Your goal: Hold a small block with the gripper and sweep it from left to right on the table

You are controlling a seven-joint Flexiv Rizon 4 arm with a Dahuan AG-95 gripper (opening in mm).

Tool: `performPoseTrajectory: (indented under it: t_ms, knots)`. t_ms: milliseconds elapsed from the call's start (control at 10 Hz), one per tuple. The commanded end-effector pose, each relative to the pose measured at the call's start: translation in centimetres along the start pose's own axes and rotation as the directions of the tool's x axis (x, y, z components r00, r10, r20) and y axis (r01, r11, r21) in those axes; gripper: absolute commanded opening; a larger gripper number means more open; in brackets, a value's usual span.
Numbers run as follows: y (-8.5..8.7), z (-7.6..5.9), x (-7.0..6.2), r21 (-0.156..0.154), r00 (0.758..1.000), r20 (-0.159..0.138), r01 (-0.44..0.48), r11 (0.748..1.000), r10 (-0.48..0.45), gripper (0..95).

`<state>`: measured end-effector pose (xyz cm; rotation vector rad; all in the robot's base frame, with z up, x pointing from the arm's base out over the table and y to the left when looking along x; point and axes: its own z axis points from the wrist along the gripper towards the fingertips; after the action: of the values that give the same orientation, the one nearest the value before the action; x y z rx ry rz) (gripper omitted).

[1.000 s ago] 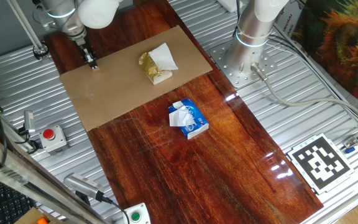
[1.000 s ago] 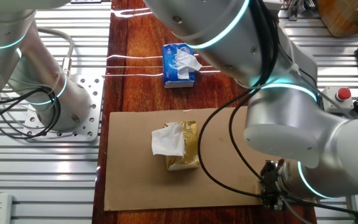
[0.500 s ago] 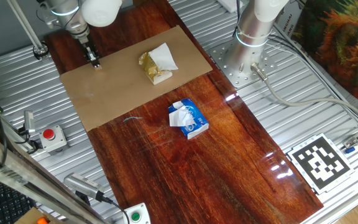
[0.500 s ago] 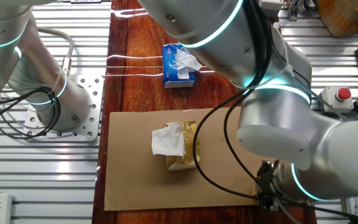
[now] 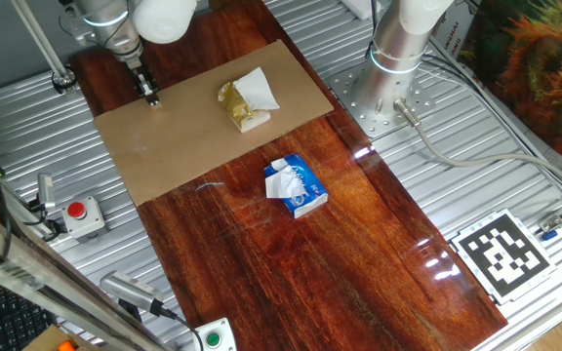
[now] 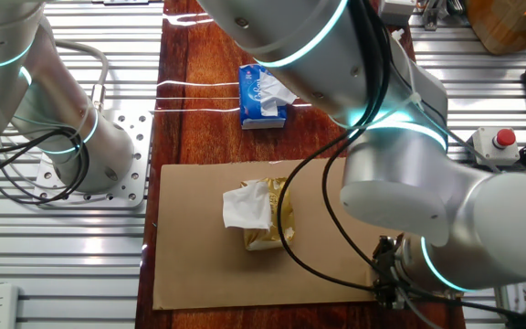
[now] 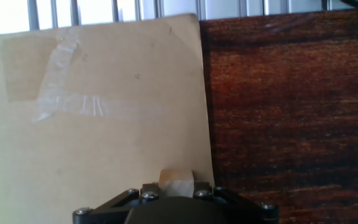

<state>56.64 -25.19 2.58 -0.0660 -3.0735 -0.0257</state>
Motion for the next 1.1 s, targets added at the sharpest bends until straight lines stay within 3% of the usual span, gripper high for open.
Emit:
performPoseTrajectory:
  t_ms: [100,300,700,800,1000,1100]
  knots:
    - [0.0,0.4,0.3,0.006,1.000,-0.009,-0.001,1.000,0.002,19.0]
    - [0.0,0.4,0.6,0.009,1.000,0.007,-0.002,1.000,0.002,19.0]
    - [0.0,0.4,1.1,0.008,1.000,-0.008,-0.001,1.000,0.001,19.0]
    - [0.0,0.4,1.2,0.012,1.000,0.011,-0.001,1.000,0.001,19.0]
    - [0.1,0.4,1.4,0.012,1.000,0.006,0.001,1.000,-0.001,19.0]
    - [0.1,0.4,1.6,0.012,1.000,-0.009,0.000,1.000,0.000,19.0]
